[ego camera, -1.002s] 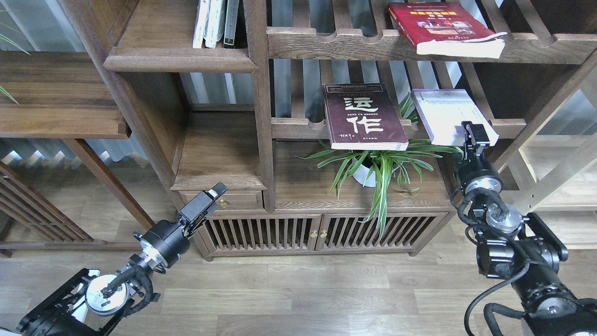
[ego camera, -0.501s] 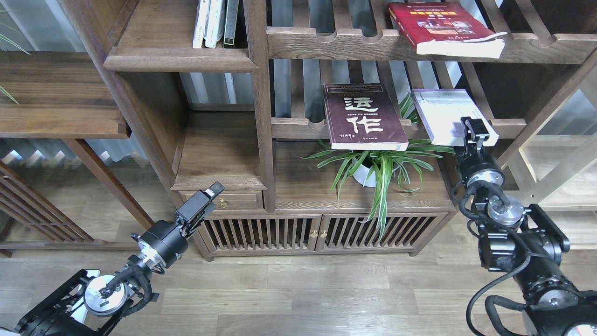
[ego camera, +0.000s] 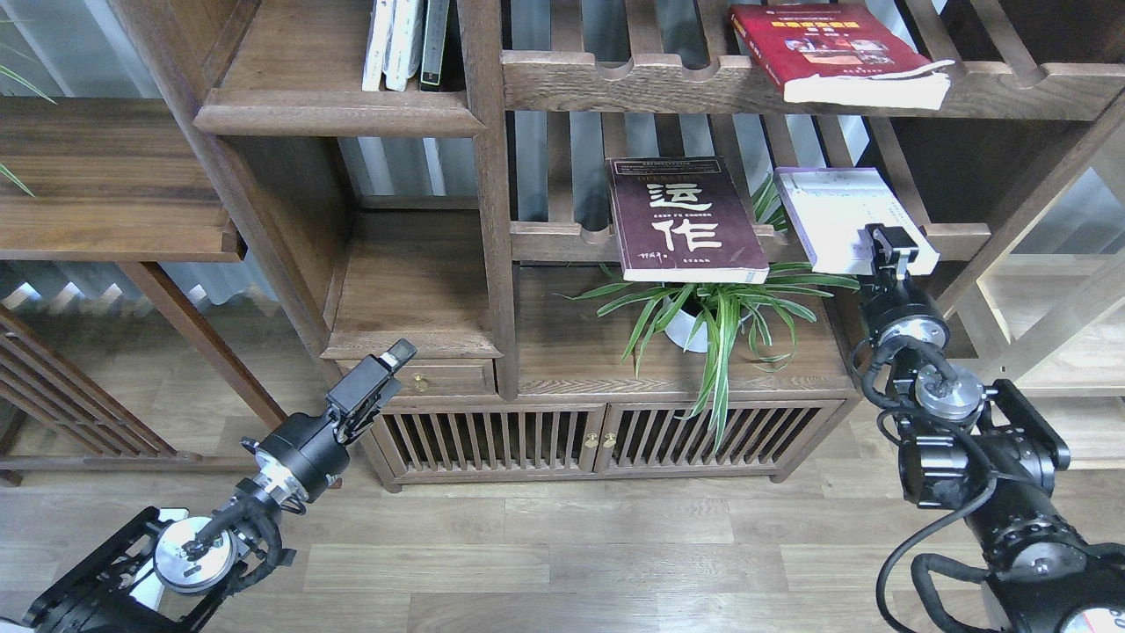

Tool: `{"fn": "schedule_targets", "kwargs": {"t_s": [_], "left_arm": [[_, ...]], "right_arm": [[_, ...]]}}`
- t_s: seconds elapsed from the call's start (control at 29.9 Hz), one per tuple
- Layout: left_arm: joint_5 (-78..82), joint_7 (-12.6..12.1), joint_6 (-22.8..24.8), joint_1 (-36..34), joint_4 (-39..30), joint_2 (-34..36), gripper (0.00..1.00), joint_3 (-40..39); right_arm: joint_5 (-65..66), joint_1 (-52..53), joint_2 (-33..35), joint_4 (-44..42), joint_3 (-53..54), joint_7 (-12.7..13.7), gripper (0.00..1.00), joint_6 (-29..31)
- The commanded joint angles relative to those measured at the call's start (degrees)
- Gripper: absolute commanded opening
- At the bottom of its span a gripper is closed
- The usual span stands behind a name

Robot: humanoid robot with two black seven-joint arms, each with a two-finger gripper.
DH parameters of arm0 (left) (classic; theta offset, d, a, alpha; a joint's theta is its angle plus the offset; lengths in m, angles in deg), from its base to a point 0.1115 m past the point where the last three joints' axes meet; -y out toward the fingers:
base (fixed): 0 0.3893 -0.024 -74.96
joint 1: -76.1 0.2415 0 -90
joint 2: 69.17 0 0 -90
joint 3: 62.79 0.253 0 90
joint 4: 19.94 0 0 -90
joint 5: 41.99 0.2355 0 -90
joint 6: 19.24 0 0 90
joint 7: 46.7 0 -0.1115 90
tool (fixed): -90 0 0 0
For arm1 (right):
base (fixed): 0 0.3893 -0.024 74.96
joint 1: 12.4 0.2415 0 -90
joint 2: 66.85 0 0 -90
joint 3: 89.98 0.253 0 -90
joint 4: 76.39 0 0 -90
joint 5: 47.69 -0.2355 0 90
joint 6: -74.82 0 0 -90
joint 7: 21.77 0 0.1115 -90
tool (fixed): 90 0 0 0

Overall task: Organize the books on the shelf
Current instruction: 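Push the right gripper under the white book's near edge, then tilt the white book up and pull it off the shelf with the right gripper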

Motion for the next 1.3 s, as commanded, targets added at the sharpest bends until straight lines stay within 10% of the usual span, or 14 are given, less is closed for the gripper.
{"fn": "schedule_targets", "kwargs": {"t_s": [0.0, 0.53, 1.27], "left_arm": [[0.0, 0.0, 0.0, -0.05, 0.44, 0.0, 0.99, -0.01], [0.0, 0.0, 0.0, -0.05, 1.06, 0.0, 0.99, -0.1], [0.0, 0.0, 0.0, -0.05, 2.55, -0.18, 0.99, -0.1]], "right_arm": [[0.0, 0.11, -0.22, 0.01, -0.02, -0.64, 0.54, 0.09], [-0.09, -0.94, -1.8, 0.09, -0.02, -3.54, 0.04, 7.82], [-1.23, -2.87, -2.6, 4.66, -0.11, -3.28, 0.04, 16.62]]}}
